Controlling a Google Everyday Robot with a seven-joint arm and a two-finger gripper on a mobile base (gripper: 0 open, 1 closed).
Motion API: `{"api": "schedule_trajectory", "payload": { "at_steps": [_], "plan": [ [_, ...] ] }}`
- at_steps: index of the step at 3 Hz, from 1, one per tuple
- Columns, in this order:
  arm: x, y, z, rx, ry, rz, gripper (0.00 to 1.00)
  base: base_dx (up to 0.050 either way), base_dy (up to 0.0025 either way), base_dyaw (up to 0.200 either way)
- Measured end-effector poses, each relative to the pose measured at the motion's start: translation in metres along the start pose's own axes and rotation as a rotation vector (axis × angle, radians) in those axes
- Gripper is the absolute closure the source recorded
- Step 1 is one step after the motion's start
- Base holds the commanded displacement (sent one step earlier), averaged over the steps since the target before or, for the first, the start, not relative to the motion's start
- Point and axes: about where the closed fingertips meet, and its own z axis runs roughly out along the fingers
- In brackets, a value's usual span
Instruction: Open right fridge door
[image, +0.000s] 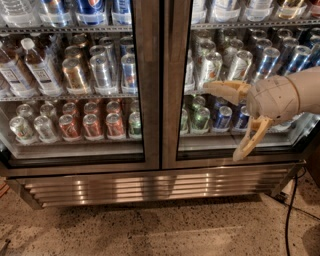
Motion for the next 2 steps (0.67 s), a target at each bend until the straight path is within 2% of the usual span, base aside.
{"api": "schedule_trajectory", "payload": {
  "at_steps": [1, 2],
  "plan": [
    [-0.013, 0.000, 0.001, -0.057, -0.207, -0.041, 0.00, 0.000, 0.00000, 0.000],
    [-0.017, -0.012, 0.001, -0.047, -0.210, -0.027, 0.00, 0.000, 0.00000, 0.000]
  ]
}}
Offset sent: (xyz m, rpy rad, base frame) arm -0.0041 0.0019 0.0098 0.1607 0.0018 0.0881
